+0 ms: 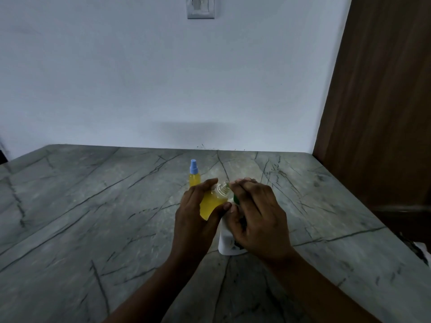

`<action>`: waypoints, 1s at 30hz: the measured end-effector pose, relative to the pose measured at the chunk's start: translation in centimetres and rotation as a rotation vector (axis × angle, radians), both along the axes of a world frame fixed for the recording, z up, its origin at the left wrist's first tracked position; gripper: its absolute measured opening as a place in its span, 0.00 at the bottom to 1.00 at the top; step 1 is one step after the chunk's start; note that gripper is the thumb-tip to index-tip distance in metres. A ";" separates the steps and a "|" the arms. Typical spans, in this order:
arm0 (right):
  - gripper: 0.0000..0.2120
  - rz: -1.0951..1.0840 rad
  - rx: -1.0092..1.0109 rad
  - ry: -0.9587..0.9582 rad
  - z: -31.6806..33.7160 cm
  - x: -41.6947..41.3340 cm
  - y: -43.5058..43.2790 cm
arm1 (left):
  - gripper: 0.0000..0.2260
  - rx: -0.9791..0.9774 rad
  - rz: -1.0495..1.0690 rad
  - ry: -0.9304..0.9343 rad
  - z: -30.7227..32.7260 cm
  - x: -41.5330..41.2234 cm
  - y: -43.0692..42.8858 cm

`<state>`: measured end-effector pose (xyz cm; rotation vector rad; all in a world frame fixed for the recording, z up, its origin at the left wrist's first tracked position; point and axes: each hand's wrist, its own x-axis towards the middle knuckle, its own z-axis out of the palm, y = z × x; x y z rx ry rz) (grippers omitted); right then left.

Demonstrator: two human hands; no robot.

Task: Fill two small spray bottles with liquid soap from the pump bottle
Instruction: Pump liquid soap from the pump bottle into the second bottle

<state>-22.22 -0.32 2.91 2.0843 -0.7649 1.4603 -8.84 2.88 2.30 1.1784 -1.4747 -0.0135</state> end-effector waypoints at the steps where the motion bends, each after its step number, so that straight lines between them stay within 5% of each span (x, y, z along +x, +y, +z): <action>1: 0.16 0.001 -0.003 0.007 0.2 -0.1 0.0 | 0.21 -0.003 -0.001 0.000 0.0 0.0 0.0; 30: 0.21 0.002 -0.013 -0.016 0.3 0.0 0.1 | 0.21 -0.031 -0.003 -0.025 -0.2 0.0 -0.3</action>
